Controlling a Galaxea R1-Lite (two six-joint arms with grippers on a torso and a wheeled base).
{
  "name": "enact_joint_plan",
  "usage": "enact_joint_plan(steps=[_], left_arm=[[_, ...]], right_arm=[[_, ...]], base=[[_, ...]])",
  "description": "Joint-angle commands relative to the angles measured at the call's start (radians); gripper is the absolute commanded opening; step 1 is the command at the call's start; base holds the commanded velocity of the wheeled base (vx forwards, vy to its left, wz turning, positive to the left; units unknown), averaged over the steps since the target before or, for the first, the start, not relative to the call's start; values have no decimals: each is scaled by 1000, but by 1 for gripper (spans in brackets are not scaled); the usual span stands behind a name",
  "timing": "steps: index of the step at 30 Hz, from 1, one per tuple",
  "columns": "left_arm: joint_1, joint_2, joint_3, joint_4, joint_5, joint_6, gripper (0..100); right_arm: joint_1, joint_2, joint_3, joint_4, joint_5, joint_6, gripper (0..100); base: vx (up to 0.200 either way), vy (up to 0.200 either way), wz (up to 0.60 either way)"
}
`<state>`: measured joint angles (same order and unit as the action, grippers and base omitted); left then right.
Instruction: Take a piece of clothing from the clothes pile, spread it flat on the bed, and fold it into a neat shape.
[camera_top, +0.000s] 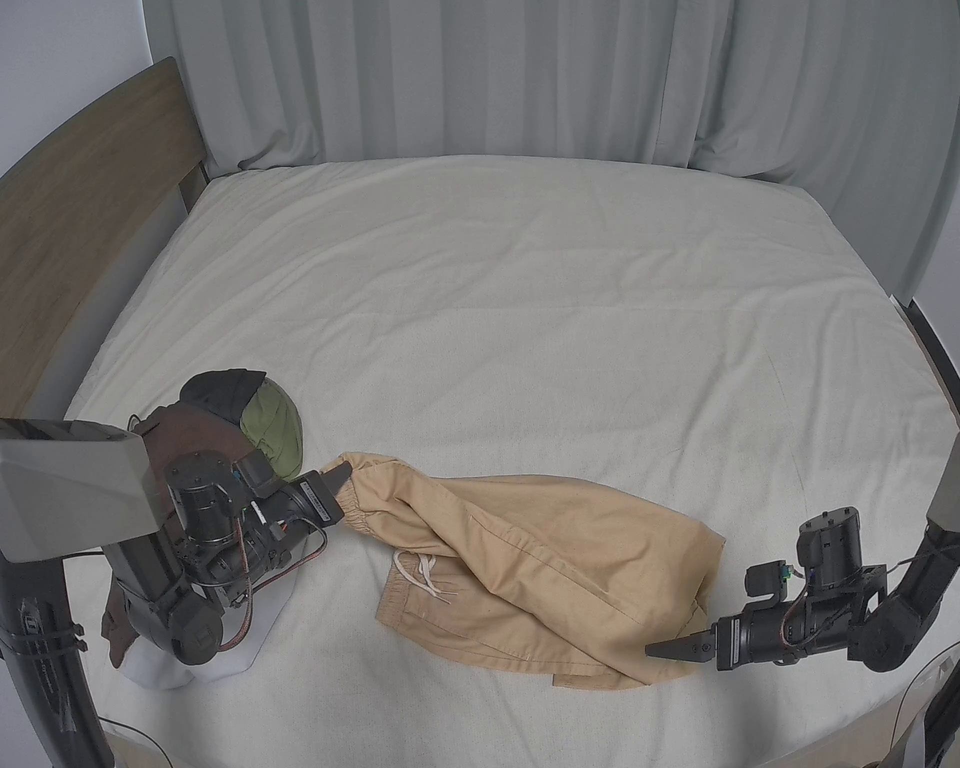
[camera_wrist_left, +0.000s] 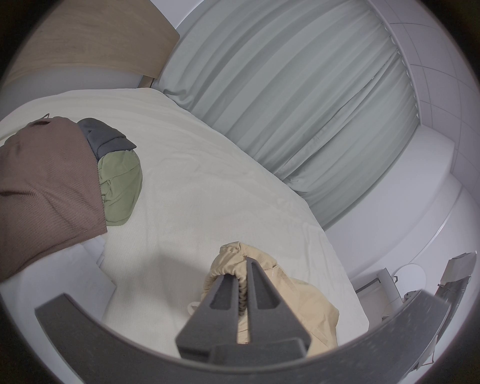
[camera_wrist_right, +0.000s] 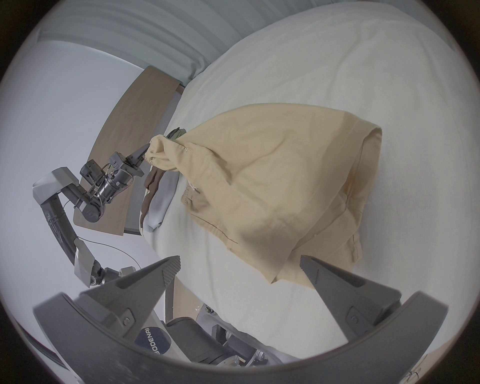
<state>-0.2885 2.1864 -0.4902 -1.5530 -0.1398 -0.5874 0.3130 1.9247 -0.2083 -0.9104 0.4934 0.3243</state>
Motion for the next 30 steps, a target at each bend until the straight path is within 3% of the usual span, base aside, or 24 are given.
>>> enact_joint_plan(steps=[1,16,30], left_arm=[[0,1,-1,-1,0,0,0],[0,0,-1,-1,0,0,0],[0,3,-1,-1,0,-2,0]], right_arm=[[-3,69,7,-35,1,1,100],[0,197,49,-306,-4,56,100],[1,278,87,-496,-6,52,100]], base=[[0,0,0],[0,0,0],[0,0,0]])
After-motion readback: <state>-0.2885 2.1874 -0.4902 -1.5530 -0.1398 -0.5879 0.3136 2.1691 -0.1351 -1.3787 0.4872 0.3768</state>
